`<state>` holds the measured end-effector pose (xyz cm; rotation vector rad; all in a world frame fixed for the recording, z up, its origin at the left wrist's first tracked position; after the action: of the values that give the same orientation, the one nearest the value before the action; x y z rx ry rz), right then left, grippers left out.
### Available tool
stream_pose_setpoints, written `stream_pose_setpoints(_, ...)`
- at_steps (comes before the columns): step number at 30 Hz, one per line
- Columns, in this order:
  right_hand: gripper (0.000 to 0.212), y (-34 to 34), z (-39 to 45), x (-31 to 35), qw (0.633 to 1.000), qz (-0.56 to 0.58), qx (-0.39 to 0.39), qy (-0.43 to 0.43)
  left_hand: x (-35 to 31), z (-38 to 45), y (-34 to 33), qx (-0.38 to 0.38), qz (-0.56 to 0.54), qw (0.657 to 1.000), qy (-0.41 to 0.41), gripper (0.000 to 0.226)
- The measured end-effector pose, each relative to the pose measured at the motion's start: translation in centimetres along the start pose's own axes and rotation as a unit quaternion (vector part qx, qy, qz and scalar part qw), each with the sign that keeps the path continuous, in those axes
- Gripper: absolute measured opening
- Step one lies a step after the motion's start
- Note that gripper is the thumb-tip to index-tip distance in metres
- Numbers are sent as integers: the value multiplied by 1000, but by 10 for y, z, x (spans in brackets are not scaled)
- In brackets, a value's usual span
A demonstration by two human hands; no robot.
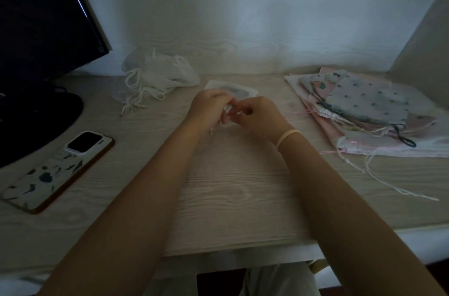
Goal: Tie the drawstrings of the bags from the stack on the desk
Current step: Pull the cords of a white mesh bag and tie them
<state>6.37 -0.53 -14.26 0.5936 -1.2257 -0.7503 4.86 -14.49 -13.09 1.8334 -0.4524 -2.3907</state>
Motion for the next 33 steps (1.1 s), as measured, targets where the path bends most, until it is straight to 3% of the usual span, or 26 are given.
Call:
stream_pose_setpoints(2, 18, 1, 0, 0, 1000, 20, -16, -9, 5, 2, 1, -7, 21, 999, -30, 25)
stream_pose_setpoints(4, 22, 3, 1, 0, 991, 121, -40, -31, 9, 4, 3, -15, 56, 997, -54, 30)
stream_pose_setpoints(7, 15, 7, 1, 4, 962, 264, -32, -61, 10, 2, 2, 15, 100, 993, -60, 37)
stream_pose_setpoints(13, 12, 12, -4, 9, 917, 393, -14, -70, 10, -2, -3, 82, 182, 977, -72, 25)
stream_pose_setpoints(17, 39, 16, 2, 2, 874, 483, -35, -42, 12, 1, -4, 79, 207, 972, -81, 30)
stream_pose_setpoints(20, 54, 15, 3, -3, 886, 453, -81, -59, 10, 1, -2, 68, 149, 985, -54, 28)
stream_pose_setpoints(23, 39, 12, 3, -2, 920, 370, -114, -62, 8, 1, 0, 47, 77, 996, -19, 32)
stream_pose_setpoints(27, 18, 4, 4, 4, 952, 296, -70, -17, 4, 1, 1, 30, 15, 999, 34, 31)
stream_pose_setpoints(33, 11, -1, 5, 1, 980, 182, -79, -3, 3, 2, 0, 29, -14, 999, 41, 34)
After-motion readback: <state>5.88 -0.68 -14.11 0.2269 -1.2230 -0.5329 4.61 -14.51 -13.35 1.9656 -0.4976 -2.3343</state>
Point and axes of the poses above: each hand's wrist, its own z-axis towards the middle knuckle, its own y-axis out of the back of the hand, x = y × z, the point moved 1 cm from there along z, towards the middle knuckle, and after that the axes turned 6 degrees about -y, right-handed, at the moved point
